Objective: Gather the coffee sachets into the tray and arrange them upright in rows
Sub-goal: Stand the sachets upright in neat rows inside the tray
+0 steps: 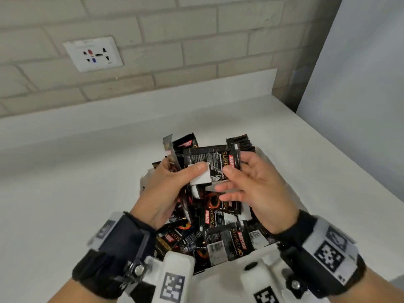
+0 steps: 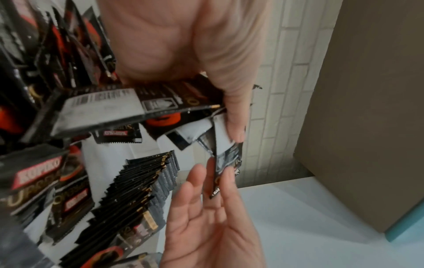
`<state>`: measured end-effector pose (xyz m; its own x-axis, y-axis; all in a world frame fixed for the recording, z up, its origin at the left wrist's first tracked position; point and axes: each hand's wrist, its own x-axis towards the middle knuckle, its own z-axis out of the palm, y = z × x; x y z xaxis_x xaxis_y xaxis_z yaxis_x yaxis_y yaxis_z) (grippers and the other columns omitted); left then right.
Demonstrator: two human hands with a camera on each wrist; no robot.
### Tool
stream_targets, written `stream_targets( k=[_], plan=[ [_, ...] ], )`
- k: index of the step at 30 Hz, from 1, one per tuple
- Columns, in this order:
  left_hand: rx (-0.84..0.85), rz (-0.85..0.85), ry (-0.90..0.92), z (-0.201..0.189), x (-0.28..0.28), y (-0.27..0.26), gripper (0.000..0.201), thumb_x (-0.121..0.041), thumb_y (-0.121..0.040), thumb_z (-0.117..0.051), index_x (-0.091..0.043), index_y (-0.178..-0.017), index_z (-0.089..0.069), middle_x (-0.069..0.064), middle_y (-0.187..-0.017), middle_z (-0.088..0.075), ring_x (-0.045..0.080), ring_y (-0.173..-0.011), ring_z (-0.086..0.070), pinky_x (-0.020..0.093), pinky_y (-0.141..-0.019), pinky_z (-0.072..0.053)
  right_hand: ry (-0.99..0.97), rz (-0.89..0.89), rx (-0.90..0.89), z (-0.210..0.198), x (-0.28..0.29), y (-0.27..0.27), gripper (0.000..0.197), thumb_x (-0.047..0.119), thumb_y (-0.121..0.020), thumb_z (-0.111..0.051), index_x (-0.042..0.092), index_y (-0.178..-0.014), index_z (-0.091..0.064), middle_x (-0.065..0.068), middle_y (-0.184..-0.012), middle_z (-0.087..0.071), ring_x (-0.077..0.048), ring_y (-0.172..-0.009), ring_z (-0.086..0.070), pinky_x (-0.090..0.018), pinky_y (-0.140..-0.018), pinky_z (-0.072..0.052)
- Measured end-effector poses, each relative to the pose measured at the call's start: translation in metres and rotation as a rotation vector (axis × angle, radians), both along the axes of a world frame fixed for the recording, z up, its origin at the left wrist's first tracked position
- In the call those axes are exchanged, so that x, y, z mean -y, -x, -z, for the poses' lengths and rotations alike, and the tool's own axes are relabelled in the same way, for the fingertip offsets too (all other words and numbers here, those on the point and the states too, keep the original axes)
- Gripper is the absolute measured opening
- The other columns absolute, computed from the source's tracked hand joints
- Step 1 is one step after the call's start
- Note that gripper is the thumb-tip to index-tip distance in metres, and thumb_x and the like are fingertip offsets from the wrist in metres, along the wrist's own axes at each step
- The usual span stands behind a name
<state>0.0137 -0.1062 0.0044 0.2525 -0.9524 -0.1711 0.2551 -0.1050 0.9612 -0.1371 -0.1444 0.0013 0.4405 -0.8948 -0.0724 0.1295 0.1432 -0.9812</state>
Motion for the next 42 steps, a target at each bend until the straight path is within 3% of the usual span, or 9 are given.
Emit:
stream_targets(
  k=[11, 17, 19, 21, 23, 26, 30, 37, 42],
  plan=[
    [-0.195, -0.153, -0.013, 0.002, -0.002, -0.008, 0.031, -0.023, -0.061, -0.068, -0.011, -0.089, -0.061, 0.006, -0.081, -0.07, 0.02, -0.075, -0.067, 0.042, -0.083, -0.053, -0.318, 0.123, 0.415, 0.012, 0.013, 0.01, 0.023, 0.015, -0.066, -0.064, 0.013, -0.087, -0.055, -0.007, -0.082, -0.069, -0.02, -0.066, -0.068, -0.027, -0.051, -0.053],
    [-0.096, -0.212, -0.016, -0.005, 0.0, -0.001, 0.04, -0.026, -0.058, -0.072, -0.015, -0.092, -0.055, 0.002, -0.081, -0.066, 0.018, -0.074, -0.064, 0.041, -0.081, -0.053, 0.076, 0.091, 0.094, 0.011, 0.008, 0.007, 0.036, -0.006, -0.086, -0.051, 0.026, -0.102, -0.046, -0.004, -0.104, -0.066, -0.016, -0.085, -0.07, -0.025, -0.063, -0.056],
    [-0.017, -0.203, -0.012, -0.007, 0.004, 0.007, 0.038, -0.022, -0.066, -0.075, -0.011, -0.098, -0.056, 0.007, -0.089, -0.068, 0.023, -0.081, -0.066, 0.045, -0.086, -0.052, 0.239, -0.011, -0.029, 0.006, 0.002, 0.0, 0.054, -0.008, -0.089, -0.044, 0.043, -0.106, -0.042, 0.01, -0.115, -0.056, -0.007, -0.092, -0.066, -0.021, -0.071, -0.055],
    [0.071, -0.211, 0.0, -0.008, 0.008, 0.015, 0.051, -0.024, -0.065, -0.08, -0.005, -0.106, -0.057, 0.014, -0.1, -0.069, 0.028, -0.089, -0.067, 0.046, -0.087, -0.053, 0.243, -0.172, -0.024, 0.004, -0.005, -0.007, 0.062, -0.01, -0.091, -0.041, 0.05, -0.109, -0.039, 0.03, -0.094, -0.053, 0.005, -0.08, -0.065, -0.019, -0.074, -0.055],
    [0.137, -0.257, 0.0, -0.006, 0.01, 0.02, 0.06, -0.031, -0.065, -0.081, -0.006, -0.112, -0.053, 0.014, -0.104, -0.067, 0.024, -0.088, -0.068, 0.034, -0.079, -0.056, 0.17, -0.305, 0.0, 0.004, -0.012, -0.012, 0.066, -0.012, -0.09, -0.04, 0.049, -0.113, -0.033, 0.032, -0.069, -0.057, 0.009, -0.061, -0.06, -0.025, -0.08, -0.055],
    [0.168, -0.321, -0.008, -0.005, 0.008, 0.027, 0.048, -0.026, -0.077, -0.073, -0.015, -0.113, -0.044, 0.003, -0.09, -0.062, 0.011, -0.074, -0.063, 0.018, -0.061, -0.055, 0.173, -0.35, 0.016, 0.009, -0.018, -0.019, 0.081, -0.012, -0.083, -0.053, 0.049, -0.125, -0.021, 0.038, -0.091, -0.059, 0.008, -0.083, -0.062, -0.029, -0.087, -0.053],
    [0.048, -0.303, -0.021, -0.004, 0.0, 0.033, 0.051, -0.03, -0.081, -0.066, -0.022, -0.121, -0.037, 0.002, -0.096, -0.059, 0.016, -0.088, -0.065, 0.034, -0.08, -0.056, 0.218, -0.297, 0.01, 0.014, -0.024, -0.025, 0.085, -0.009, -0.083, -0.058, 0.051, -0.126, -0.014, 0.033, -0.11, -0.048, 0.016, -0.105, -0.052, -0.004, -0.079, -0.042],
    [0.066, -0.29, 0.079, -0.002, -0.004, 0.038, 0.062, -0.054, -0.059, -0.056, -0.015, -0.108, -0.054, 0.02, -0.116, -0.056, 0.031, -0.105, -0.059, 0.05, -0.093, -0.048, 0.326, -0.095, -0.06, 0.02, -0.021, -0.029, 0.056, -0.004, -0.087, -0.054, 0.042, -0.113, -0.037, 0.036, -0.097, -0.059, 0.013, -0.097, -0.056, -0.004, -0.079, -0.043],
    [0.232, -0.212, -0.057, 0.002, -0.003, 0.036, 0.052, -0.058, -0.062, -0.042, -0.029, -0.103, -0.056, 0.011, -0.115, -0.053, 0.032, -0.111, -0.051, 0.057, -0.095, -0.042, 0.069, -0.086, -0.045, 0.022, -0.01, -0.02, 0.041, 0.007, -0.087, -0.058, 0.043, -0.102, -0.046, 0.0, -0.104, -0.062, -0.014, -0.082, -0.067, -0.044, -0.065, -0.057]
  ],
)
